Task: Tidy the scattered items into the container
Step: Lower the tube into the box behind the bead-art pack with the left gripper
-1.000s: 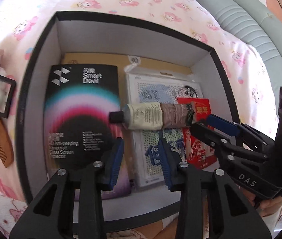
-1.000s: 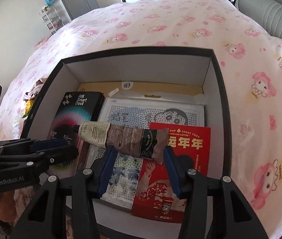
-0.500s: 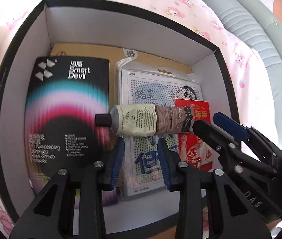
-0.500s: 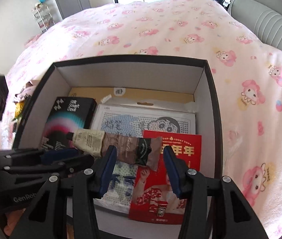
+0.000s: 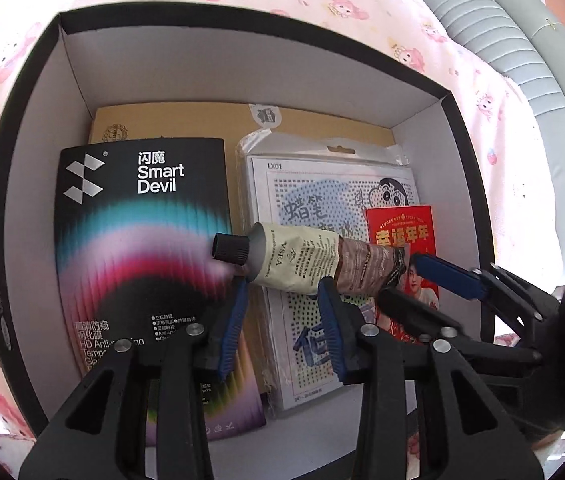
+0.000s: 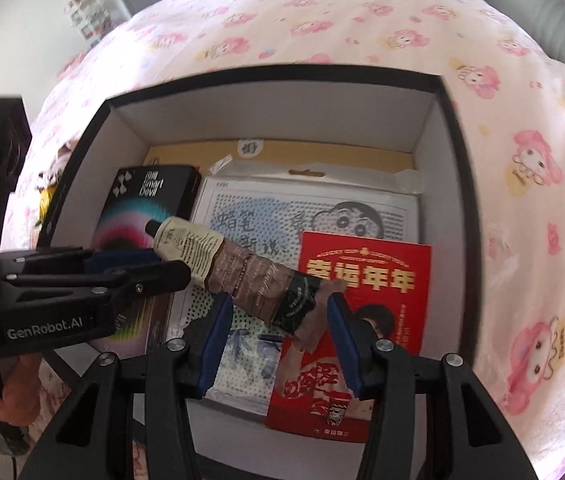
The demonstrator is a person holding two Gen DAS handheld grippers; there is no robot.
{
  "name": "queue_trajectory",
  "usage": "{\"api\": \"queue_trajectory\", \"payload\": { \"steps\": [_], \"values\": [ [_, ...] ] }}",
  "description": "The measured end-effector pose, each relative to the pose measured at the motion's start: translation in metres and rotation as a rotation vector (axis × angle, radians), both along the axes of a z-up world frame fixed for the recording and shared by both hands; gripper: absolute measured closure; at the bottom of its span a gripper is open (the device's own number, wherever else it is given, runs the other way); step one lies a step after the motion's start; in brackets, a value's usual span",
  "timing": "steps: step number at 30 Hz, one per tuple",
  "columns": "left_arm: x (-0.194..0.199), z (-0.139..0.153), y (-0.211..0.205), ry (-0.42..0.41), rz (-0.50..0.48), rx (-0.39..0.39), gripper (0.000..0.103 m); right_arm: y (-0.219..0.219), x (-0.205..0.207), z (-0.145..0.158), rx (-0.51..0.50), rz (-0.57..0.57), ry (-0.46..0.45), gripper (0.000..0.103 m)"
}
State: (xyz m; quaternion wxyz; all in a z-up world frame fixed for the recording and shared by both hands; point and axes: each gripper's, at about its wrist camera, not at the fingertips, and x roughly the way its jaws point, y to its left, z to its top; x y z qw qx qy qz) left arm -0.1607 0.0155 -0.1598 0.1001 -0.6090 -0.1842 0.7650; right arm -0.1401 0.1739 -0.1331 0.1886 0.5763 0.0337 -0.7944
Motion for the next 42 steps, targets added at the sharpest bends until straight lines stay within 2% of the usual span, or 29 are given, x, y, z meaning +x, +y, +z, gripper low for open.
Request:
{"api": "queue_trajectory", "payload": {
  "steps": [4, 9, 13, 15, 18, 26, 30, 33, 38, 42],
  "values": [
    [0.005, 0.000, -0.003, 0.014, -0.031, 0.030, 0.067, -0.007, -0.004, -0.006, 0.062, 0.057, -0.018, 0.057],
    [0.014, 0.002, -0.007, 0.052, -0.039, 0.072, 0.067, 0.016, 0.006, -0.005, -0.075, 0.004, -0.051, 0.058],
    [0.017, 0.005, -0.007, 0.078, -0.043, 0.098, 0.064, 0.015, 0.014, 0.003, -0.153, 0.056, -0.066, 0.058],
    [0.018, 0.004, -0.008, 0.081, -0.043, 0.107, 0.064, 0.008, 0.013, 0.001, -0.162, 0.089, -0.095, 0.058],
    [0.016, 0.001, -0.008, 0.079, -0.039, 0.106, 0.064, 0.006, 0.017, -0.007, -0.117, 0.094, -0.104, 0.058],
    [0.009, -0.005, -0.008, 0.044, -0.054, 0.111, 0.066, 0.014, 0.012, 0.002, -0.101, 0.006, -0.044, 0.058],
    [-0.006, -0.008, -0.007, -0.040, -0.045, 0.086, 0.066, 0.013, 0.005, 0.006, -0.081, 0.005, -0.021, 0.058],
    [-0.017, -0.010, -0.007, -0.088, -0.049, 0.098, 0.064, 0.018, -0.001, 0.009, -0.093, -0.028, -0.013, 0.058],
    [-0.027, -0.008, -0.006, -0.099, -0.065, 0.079, 0.062, 0.020, -0.008, 0.008, -0.111, -0.050, -0.014, 0.058],
    [-0.022, -0.008, -0.011, -0.073, -0.068, 0.111, 0.062, 0.021, -0.011, 0.009, -0.112, -0.064, -0.001, 0.058]
  ]
}}
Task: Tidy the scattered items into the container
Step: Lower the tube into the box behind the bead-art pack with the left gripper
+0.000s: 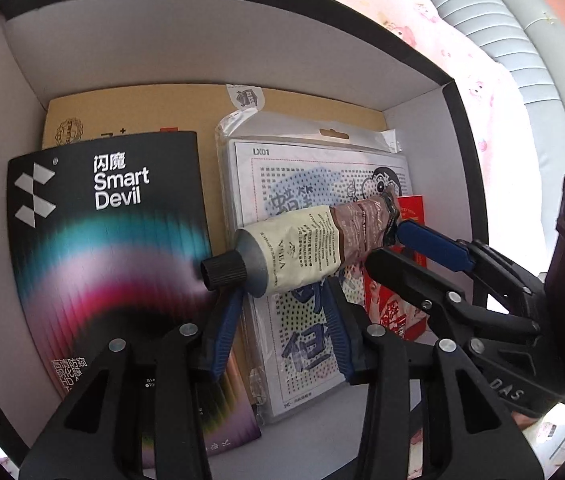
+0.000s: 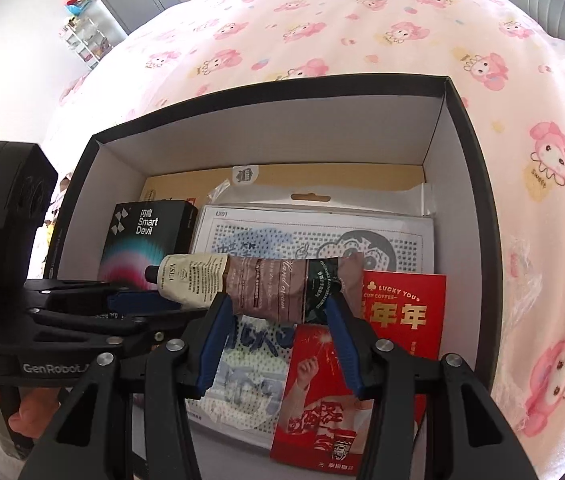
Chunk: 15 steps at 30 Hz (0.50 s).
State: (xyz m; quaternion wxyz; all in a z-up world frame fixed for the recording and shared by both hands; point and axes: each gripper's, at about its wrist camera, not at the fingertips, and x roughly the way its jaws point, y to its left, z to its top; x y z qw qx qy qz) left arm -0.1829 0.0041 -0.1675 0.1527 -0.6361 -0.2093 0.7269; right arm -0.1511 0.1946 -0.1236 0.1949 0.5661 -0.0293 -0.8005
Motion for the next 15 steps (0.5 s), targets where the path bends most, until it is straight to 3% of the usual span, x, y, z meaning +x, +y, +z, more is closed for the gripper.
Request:
{"api": "queue_trajectory", "payload": {
  "steps": [8, 12, 15],
  "values": [
    [0.007, 0.013, -0.005, 0.038, -0.011, 0.053, 0.062, 0.003, 0.014, -0.002, 0.024, 0.005, -0.015, 0.058],
    [-0.006, 0.013, -0.003, 0.010, -0.016, 0.072, 0.062, 0.002, 0.002, 0.001, 0.055, -0.007, -0.020, 0.058],
    [-0.023, 0.019, -0.002, 0.013, -0.032, 0.041, 0.062, 0.000, -0.005, 0.009, 0.078, -0.019, -0.013, 0.058]
  ]
}}
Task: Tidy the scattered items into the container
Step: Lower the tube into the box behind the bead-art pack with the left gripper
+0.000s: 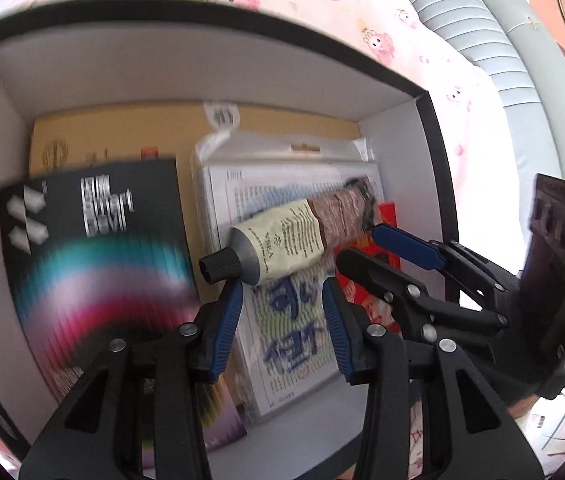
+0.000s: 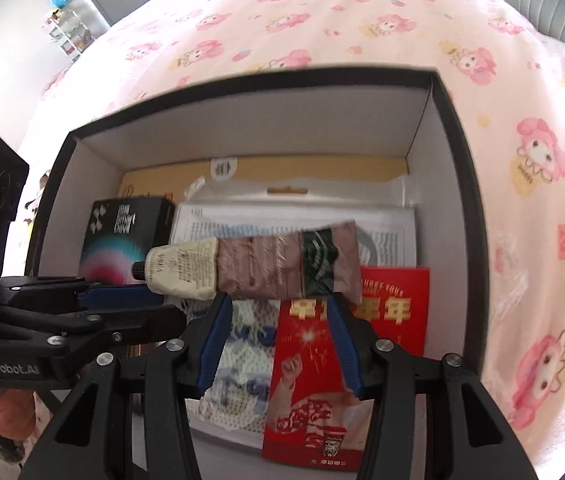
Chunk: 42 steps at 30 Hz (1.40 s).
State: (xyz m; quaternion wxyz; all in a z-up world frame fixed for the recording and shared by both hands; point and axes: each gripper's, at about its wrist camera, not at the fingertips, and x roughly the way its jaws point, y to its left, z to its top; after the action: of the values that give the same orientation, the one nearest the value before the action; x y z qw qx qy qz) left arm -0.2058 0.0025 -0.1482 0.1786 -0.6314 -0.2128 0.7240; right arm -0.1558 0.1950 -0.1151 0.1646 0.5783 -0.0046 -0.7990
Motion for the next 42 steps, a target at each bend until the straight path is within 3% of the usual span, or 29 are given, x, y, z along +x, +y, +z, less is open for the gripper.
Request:
{"api": "queue_trajectory", "payload": {
  "steps": [3, 7, 11, 16, 20, 28, 32, 37, 42],
  "values": [
    [-0.022, 0.005, -0.002, 0.006, 0.009, -0.027, 0.063, -0.008, -0.011, 0.005, 0.056, 0.015, 0.042, 0.058],
    [-0.034, 0.007, -0.004, 0.040, 0.055, -0.016, 0.063, 0.007, -0.020, 0.009, -0.014, -0.023, 0.047, 0.058],
    [-0.027, 0.007, -0.006, 0.089, 0.064, 0.015, 0.063, 0.015, 0.004, 0.011, -0.069, 0.022, 0.041, 0.058],
    [-0.018, 0.004, 0.004, 0.130, 0.066, 0.017, 0.063, 0.005, 0.016, 0.011, 0.025, 0.054, 0.068, 0.058],
    [-0.021, 0.003, 0.007, 0.134, 0.070, 0.024, 0.063, 0.012, 0.008, 0.006, 0.021, 0.015, 0.035, 0.058],
    [-0.028, -0.015, 0.019, 0.157, 0.122, -0.045, 0.068, 0.014, -0.022, 0.015, -0.034, -0.034, 0.039, 0.058],
    [-0.027, -0.038, 0.011, 0.149, 0.084, -0.070, 0.069, 0.018, -0.026, 0.004, -0.035, -0.018, 0.032, 0.058],
    [-0.022, -0.036, 0.030, 0.184, 0.065, -0.258, 0.071, 0.004, -0.025, -0.012, 0.002, 0.007, -0.014, 0.058],
    [-0.041, -0.037, 0.023, 0.164, 0.097, -0.217, 0.072, 0.002, -0.038, -0.007, 0.009, -0.003, -0.001, 0.058]
  ]
}}
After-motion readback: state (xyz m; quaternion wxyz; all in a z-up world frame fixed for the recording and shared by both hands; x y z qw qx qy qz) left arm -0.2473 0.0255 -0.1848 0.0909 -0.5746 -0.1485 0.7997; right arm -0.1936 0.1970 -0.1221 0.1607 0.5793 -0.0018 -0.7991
